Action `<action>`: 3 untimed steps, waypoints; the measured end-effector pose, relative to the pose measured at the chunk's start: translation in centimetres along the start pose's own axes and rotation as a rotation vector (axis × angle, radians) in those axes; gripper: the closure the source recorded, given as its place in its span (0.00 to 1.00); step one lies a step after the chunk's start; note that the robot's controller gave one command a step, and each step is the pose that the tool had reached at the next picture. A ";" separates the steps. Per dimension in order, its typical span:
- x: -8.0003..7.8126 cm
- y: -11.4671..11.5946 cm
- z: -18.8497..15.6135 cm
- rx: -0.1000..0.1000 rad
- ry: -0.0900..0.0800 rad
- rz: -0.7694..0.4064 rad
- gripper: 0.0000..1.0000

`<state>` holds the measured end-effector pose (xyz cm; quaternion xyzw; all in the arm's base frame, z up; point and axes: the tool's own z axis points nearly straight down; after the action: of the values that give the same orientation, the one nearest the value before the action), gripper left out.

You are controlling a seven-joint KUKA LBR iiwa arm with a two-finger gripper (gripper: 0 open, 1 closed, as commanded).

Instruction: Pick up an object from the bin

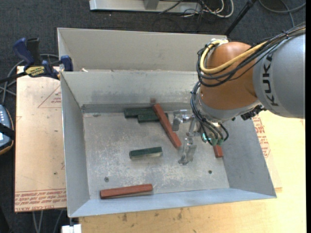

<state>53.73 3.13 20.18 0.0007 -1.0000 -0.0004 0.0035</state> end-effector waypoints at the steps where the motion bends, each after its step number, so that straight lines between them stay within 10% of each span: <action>1: -1.1 0.3 1.0 0.001 -0.008 -0.317 0.00; 2: -1.1 0.3 1.0 0.001 -0.008 -0.316 1.00; 3: -1.1 0.3 1.0 0.001 -0.008 -0.316 0.00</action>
Offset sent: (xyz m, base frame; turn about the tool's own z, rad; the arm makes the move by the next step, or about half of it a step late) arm 0.0101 0.0024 -0.0093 -0.3182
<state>54.79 3.41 19.21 0.1580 -0.9874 -0.0007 -0.0004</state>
